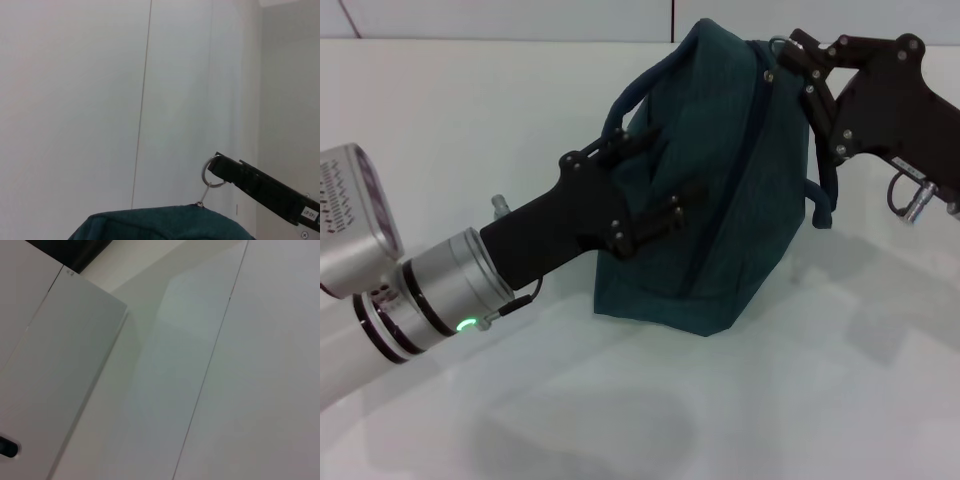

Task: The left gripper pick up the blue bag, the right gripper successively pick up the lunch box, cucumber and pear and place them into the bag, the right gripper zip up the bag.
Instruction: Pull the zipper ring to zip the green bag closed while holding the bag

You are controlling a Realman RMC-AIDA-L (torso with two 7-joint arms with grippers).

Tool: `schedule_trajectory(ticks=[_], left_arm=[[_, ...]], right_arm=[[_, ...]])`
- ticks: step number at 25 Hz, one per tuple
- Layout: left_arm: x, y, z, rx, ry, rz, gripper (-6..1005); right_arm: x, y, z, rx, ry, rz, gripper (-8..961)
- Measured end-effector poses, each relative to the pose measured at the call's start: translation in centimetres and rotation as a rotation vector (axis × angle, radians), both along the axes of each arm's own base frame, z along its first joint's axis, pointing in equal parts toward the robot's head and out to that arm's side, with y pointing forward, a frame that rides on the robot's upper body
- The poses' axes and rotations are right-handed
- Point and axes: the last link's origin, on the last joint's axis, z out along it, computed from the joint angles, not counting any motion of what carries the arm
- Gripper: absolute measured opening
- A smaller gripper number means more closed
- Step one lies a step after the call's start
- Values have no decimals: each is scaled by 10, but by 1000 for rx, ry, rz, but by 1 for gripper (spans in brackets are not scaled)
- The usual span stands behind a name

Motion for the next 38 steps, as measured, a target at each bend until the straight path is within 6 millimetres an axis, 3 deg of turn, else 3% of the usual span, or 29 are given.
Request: schedule_trajectory(ticks=[12, 17, 23, 29, 38], left_arm=[[-2, -3, 0, 4, 5, -6, 545], [-1, -9, 4, -12, 1, -50, 330], [-4, -15, 13, 15, -8, -92, 207], [-18, -18, 22, 86, 28, -51, 146], [-28, -9, 13, 116, 127, 13, 116]], right_arm=[[4, -9, 3, 5, 26, 13, 13], [4, -13, 4, -2, 42, 29, 14], [1, -28, -4, -67, 41, 90, 14], [-2, -37, -14, -121, 45, 109, 13], [19, -21, -2, -103, 167, -125, 12]])
